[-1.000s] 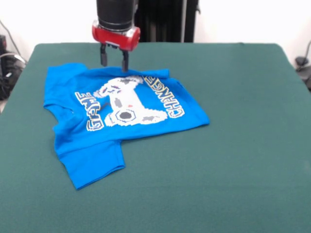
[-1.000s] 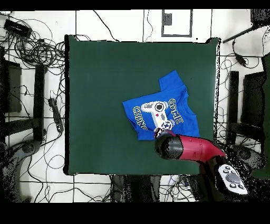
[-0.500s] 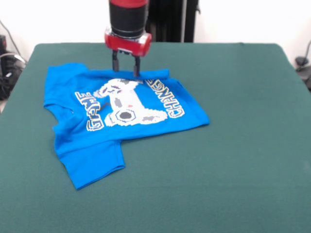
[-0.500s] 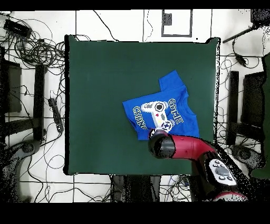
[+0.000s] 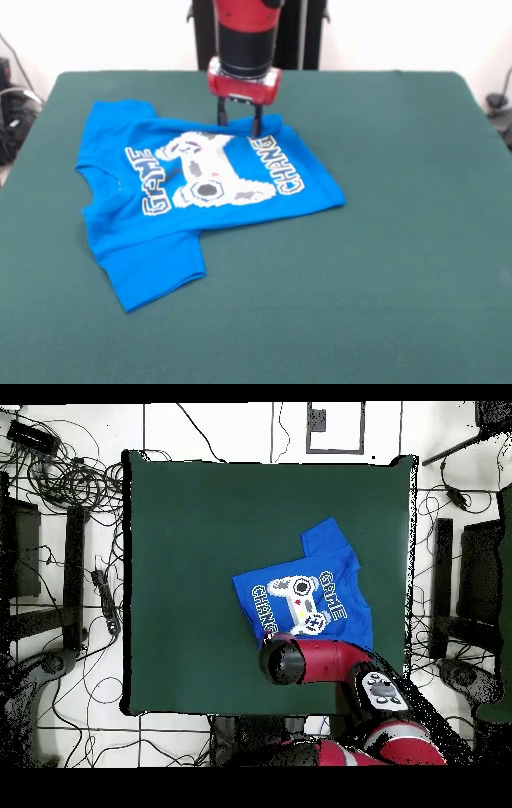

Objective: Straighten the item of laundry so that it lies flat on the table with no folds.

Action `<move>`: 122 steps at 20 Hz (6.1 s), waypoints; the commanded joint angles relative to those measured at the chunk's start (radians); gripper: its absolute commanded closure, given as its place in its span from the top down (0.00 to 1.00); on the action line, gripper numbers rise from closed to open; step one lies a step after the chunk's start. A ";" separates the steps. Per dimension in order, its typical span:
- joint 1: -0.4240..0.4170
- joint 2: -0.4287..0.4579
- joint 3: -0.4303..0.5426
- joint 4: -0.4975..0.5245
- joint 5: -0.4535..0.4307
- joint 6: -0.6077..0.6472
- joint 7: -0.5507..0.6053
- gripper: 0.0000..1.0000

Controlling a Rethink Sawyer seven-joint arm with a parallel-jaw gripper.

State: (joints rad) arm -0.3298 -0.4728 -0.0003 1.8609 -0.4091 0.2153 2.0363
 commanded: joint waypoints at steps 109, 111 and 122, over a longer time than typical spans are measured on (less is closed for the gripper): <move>0.096 -0.007 0.051 -0.079 0.189 0.041 0.153 1.00; 0.098 0.002 0.052 -0.084 0.187 0.034 0.150 1.00; 0.118 0.004 0.046 -0.064 0.194 0.017 0.166 1.00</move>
State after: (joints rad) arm -0.2549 -0.4819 -0.0045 1.8221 -0.2753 0.2970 2.0363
